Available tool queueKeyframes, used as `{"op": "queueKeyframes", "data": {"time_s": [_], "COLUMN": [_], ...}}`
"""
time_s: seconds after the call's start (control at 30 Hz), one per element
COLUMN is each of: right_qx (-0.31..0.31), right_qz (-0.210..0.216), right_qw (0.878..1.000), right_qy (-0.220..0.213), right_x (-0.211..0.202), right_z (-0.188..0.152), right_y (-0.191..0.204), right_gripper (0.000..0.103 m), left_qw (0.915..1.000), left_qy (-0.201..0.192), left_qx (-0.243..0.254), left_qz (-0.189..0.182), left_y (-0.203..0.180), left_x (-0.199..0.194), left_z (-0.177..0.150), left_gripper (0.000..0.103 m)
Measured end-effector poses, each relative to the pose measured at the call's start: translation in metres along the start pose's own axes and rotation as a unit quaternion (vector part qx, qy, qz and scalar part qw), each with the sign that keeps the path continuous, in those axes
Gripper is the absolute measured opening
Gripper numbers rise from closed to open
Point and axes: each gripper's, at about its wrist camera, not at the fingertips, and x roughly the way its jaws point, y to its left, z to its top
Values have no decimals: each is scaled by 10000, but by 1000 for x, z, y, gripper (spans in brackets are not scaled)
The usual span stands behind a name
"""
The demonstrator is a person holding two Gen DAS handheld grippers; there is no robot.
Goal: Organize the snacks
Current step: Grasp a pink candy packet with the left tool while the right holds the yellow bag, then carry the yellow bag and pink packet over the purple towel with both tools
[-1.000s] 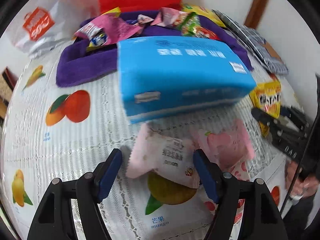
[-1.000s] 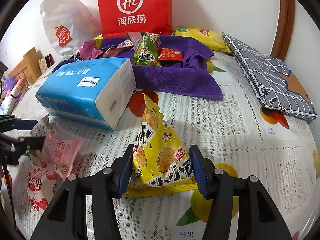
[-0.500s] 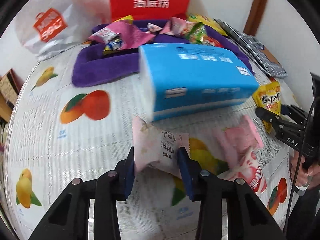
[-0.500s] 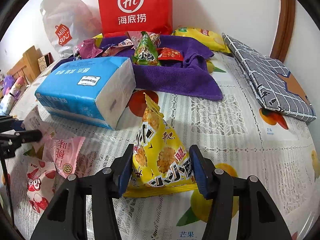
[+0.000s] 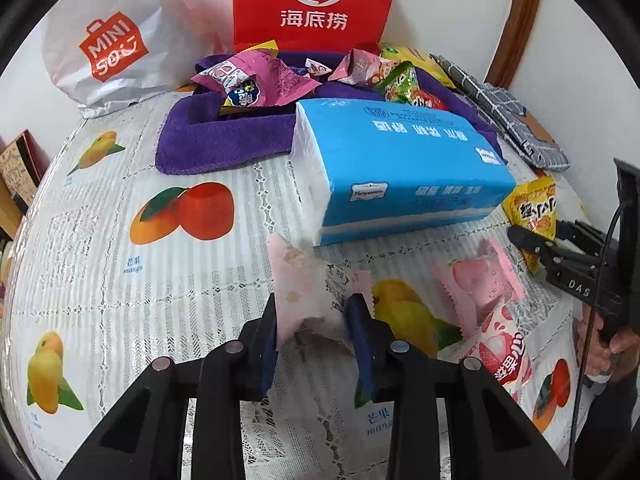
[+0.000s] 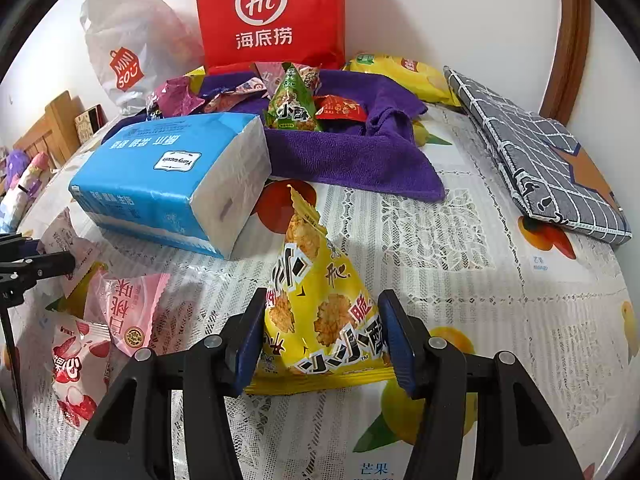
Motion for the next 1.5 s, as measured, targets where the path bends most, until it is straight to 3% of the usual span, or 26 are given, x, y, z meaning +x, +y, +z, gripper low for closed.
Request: {"op": "queueKeyframes", "data": {"time_s": [0.17, 0.33, 0.87, 1.5], "right_qx": [19, -250, -53, -241], "right_qz": [-6, -317, -118, -95], "right_qw": [10000, 9992, 9991, 9966], "right_qy": [-13, -81, -401, -781], "right_x": [-1, -5, -49, -91], "right_z": [0, -2, 6, 31], "right_y": [0, 13, 27, 43], "right_gripper": [53, 52, 52, 52], "left_qw": [9999, 9998, 9968, 9959], "left_qy": [-47, -146, -429, -848], "left_qx": [-43, -59, -431, -36], "left_qz": [-117, -135, -520, -305], "left_y": [5, 10, 37, 6], "left_x": [-7, -17, -47, -90], "left_z": [1, 1, -4, 21], "left_gripper": [27, 23, 22, 22]}}
